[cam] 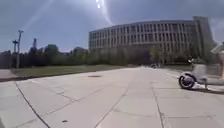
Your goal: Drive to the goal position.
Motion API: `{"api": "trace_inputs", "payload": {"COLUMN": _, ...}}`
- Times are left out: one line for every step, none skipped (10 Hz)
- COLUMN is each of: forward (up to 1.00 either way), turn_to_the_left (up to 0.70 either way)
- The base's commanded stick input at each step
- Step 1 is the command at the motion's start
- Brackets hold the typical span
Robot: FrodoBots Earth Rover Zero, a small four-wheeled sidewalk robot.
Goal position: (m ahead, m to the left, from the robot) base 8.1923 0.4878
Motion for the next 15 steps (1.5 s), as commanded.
{"api": "trace_inputs", "payload": {"forward": 0.50, "turn_to_the_left": -0.01}}
{"api": "trace_inputs", "payload": {"forward": 0.50, "turn_to_the_left": -0.18}}
{"api": "trace_inputs", "payload": {"forward": 0.50, "turn_to_the_left": -0.11}}
{"api": "trace_inputs", "payload": {"forward": 0.50, "turn_to_the_left": -0.04}}
{"api": "trace_inputs", "payload": {"forward": 0.50, "turn_to_the_left": -0.18}}
{"api": "trace_inputs", "payload": {"forward": 0.50, "turn_to_the_left": -0.18}}
{"api": "trace_inputs", "payload": {"forward": 0.50, "turn_to_the_left": -0.02}}
{"api": "trace_inputs", "payload": {"forward": 0.50, "turn_to_the_left": -0.28}}
{"api": "trace_inputs", "payload": {"forward": 0.50, "turn_to_the_left": -0.21}}
{"api": "trace_inputs", "payload": {"forward": 0.50, "turn_to_the_left": -0.08}}
{"api": "trace_inputs", "payload": {"forward": 0.50, "turn_to_the_left": 0.00}}
{"api": "trace_inputs", "payload": {"forward": 0.50, "turn_to_the_left": 0.00}}
{"api": "trace_inputs", "payload": {"forward": 0.50, "turn_to_the_left": 0.00}}
{"api": "trace_inputs", "payload": {"forward": 0.50, "turn_to_the_left": -0.33}}
{"api": "trace_inputs", "payload": {"forward": 0.50, "turn_to_the_left": -0.28}}
